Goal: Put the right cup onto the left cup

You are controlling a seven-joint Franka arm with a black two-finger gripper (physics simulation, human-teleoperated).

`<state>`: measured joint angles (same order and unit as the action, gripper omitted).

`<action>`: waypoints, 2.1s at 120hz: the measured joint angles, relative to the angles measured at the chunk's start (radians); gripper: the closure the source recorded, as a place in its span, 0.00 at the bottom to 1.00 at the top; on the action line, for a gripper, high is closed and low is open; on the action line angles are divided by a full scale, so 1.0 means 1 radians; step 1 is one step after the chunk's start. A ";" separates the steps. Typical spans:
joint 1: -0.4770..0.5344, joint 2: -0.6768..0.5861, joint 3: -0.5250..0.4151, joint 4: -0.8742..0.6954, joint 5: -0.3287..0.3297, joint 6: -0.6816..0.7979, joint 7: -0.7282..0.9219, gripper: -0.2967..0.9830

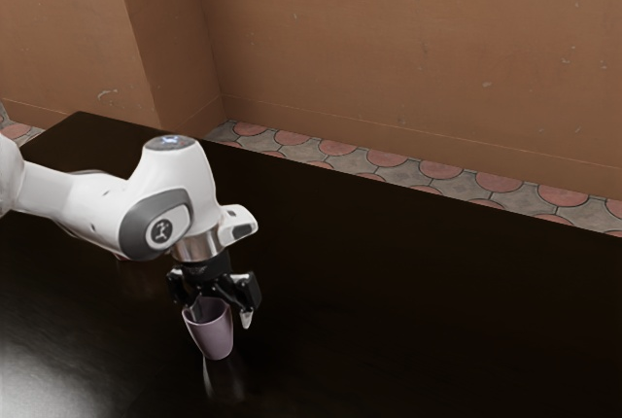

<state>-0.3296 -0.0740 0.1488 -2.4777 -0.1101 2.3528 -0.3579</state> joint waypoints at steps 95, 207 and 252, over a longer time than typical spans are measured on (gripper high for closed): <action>0.009 0.015 0.001 -0.014 0.011 0.029 -0.097 0.83; 0.419 0.260 0.066 0.659 0.289 -0.371 -0.092 0.84; 0.535 0.382 0.021 0.782 0.137 -0.397 0.002 0.84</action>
<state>0.2052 0.3078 0.1697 -1.6956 0.0268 1.9562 -0.3563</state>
